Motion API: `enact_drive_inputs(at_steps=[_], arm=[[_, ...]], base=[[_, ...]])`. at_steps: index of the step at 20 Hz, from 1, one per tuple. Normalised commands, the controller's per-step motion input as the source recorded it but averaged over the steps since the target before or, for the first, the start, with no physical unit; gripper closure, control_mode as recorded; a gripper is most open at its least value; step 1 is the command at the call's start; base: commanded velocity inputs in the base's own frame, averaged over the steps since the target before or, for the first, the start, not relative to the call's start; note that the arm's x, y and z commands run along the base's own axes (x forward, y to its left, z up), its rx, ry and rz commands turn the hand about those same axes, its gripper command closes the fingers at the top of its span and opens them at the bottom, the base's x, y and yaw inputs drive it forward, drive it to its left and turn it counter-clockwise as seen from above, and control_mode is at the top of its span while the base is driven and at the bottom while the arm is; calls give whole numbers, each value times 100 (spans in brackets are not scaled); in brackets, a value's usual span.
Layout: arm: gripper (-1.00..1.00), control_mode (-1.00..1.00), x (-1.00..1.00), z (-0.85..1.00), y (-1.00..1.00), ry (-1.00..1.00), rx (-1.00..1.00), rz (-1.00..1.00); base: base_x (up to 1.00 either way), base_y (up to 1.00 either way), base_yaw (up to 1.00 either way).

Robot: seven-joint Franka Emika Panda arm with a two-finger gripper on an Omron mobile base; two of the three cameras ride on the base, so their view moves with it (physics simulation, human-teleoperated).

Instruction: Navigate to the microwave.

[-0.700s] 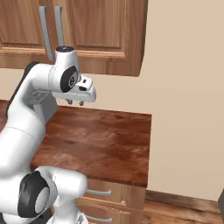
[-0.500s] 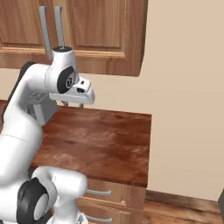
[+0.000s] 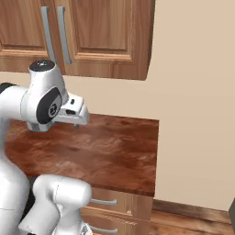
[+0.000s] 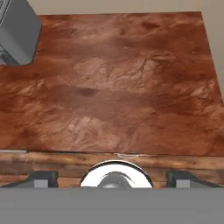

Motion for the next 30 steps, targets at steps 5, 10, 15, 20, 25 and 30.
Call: enact_drive_inputs(at_steps=[5, 10, 15, 20, 25, 30], arm=[[-100, -100, -47, 0, 0, -34, 0, 0], [-100, 100, -33, 4, 0, -31, 0, 0], [-100, 100, 0, 0, 0, 0, 0, 0], [-100, 100, 0, 0, 0, 0, 0, 0], [-100, 100, 0, 0, 0, 0, 0, 0], [-100, 100, 0, 0, 0, 0, 0, 0]], base=[[0, 0, 0], [-12, 0, 0], [-66, 2, 0], [-83, 63, 0], [-69, 100, 0], [-65, 100, 1]])
